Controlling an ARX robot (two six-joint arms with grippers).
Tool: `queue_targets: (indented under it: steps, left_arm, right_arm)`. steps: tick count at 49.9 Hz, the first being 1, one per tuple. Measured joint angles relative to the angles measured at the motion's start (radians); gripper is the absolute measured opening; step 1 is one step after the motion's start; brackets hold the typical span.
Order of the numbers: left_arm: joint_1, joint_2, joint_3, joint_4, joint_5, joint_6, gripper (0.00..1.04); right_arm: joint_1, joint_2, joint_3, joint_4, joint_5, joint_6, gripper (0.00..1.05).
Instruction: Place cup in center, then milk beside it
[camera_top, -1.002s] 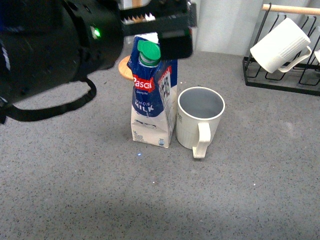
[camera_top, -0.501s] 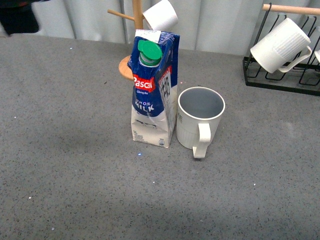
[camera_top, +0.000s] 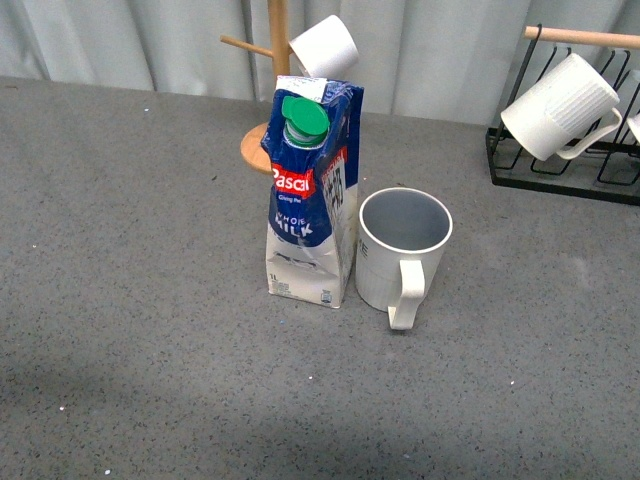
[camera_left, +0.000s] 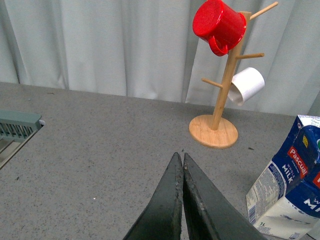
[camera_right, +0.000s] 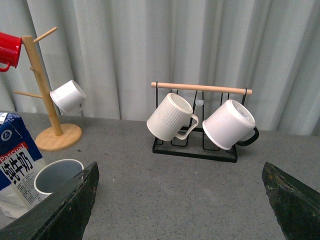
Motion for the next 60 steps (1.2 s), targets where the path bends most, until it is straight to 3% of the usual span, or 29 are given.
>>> queue_targets:
  steps: [10, 14, 18, 60]
  left_arm:
    - [0.034, -0.148, -0.034, -0.116, 0.041, 0.0, 0.04]
    - [0.09, -0.211, -0.044, -0.167, 0.113, 0.001, 0.04]
    - [0.117, -0.267, -0.051, -0.211, 0.117, 0.001, 0.04]
    - [0.122, -0.75, -0.053, -0.661, 0.123, 0.001, 0.04]
  right_arm:
    - [0.0, 0.0, 0.0, 0.0, 0.0, 0.0, 0.95]
    - [0.0, 0.0, 0.0, 0.0, 0.0, 0.0, 0.95]
    - [0.0, 0.0, 0.0, 0.0, 0.0, 0.0, 0.95]
    - [0.0, 0.0, 0.0, 0.0, 0.0, 0.0, 0.95]
